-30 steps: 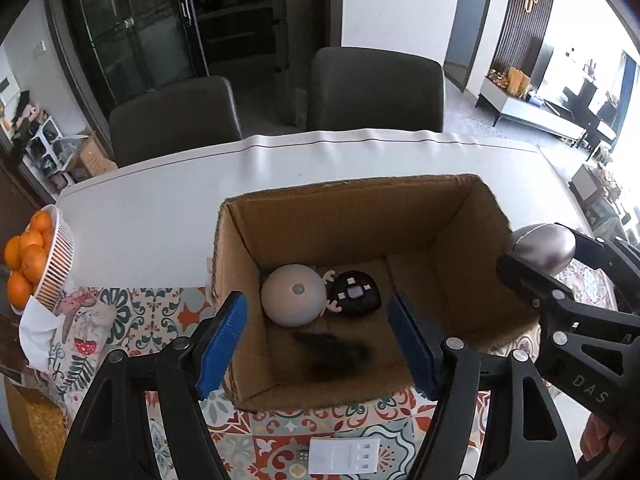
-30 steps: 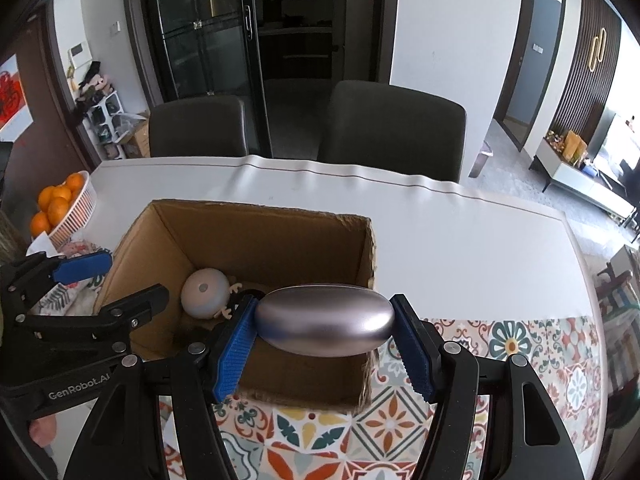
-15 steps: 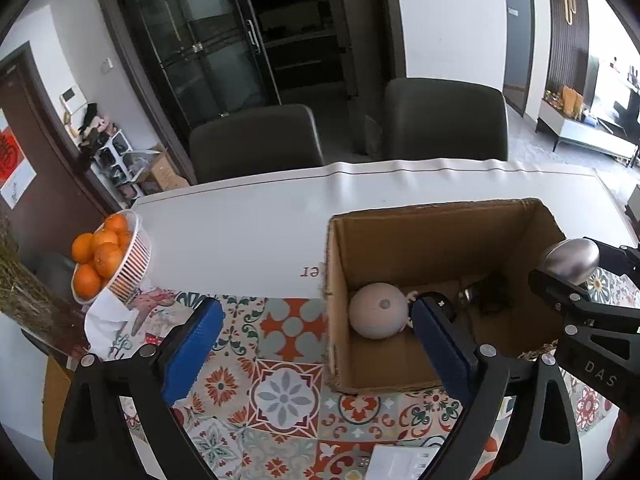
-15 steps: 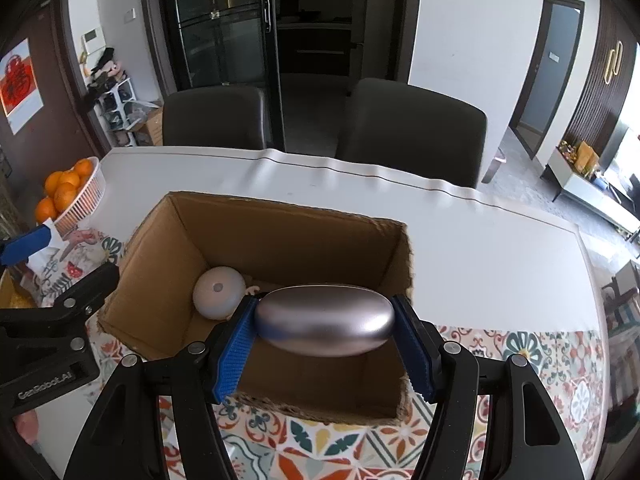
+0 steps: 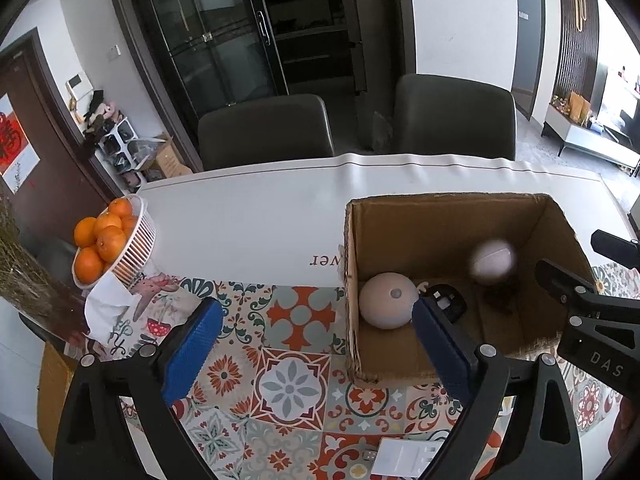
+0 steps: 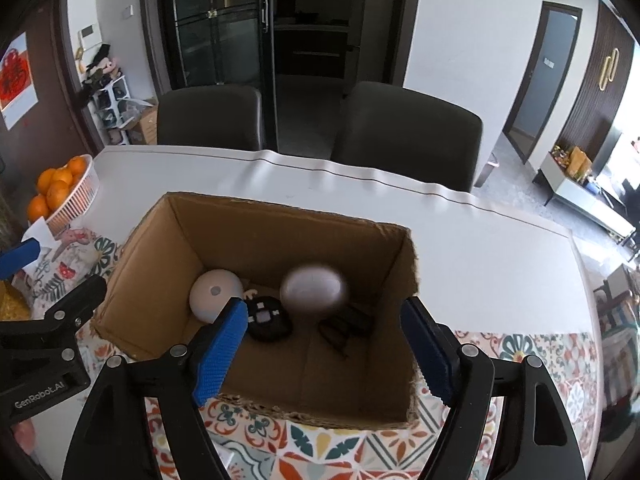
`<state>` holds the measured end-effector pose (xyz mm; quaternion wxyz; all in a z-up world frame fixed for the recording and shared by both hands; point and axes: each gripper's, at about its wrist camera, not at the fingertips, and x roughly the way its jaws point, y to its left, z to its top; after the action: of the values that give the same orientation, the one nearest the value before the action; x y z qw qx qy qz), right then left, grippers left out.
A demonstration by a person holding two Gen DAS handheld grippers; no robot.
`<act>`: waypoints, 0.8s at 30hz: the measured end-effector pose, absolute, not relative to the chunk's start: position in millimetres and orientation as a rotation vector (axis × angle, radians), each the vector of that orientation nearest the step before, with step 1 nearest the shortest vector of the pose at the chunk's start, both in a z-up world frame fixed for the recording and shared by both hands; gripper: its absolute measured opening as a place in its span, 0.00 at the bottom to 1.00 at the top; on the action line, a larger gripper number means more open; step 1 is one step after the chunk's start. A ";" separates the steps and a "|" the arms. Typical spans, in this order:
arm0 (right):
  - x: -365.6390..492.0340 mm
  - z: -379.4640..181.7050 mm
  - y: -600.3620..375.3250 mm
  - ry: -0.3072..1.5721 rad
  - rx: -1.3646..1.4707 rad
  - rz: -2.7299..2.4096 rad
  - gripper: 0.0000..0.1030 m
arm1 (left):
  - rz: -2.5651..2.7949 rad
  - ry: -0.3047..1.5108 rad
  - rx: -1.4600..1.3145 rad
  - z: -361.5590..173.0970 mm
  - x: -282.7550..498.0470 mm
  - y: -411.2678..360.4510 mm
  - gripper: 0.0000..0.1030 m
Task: Organize rigid objects
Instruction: 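Open both tools to drop the charger and silver egg into the box, then move both tools back to the table and close the left tool on the white switch plate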
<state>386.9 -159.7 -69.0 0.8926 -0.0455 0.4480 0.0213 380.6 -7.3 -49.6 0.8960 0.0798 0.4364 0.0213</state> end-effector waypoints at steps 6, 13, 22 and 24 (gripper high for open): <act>367.2 -59.3 -168.6 0.909 -0.065 0.016 0.76 | 0.027 0.877 0.173 -41.1 364.1 -12.5 0.96; 336.4 -49.9 -176.5 0.870 -0.035 -0.006 0.77 | -0.010 0.842 0.178 -31.9 337.5 -18.4 0.96; 299.0 -48.3 -181.7 0.841 0.000 -0.023 0.79 | -0.038 0.822 0.167 -30.7 302.2 -18.3 0.96; 292.2 -50.3 -181.8 0.839 -0.004 -0.028 0.79 | -0.039 0.824 0.162 -33.4 294.6 -18.9 0.96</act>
<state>292.2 -181.8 -50.3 0.9133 -0.0019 0.4071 -0.0137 294.6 -18.9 -33.4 0.9130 0.0787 0.3999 -0.0188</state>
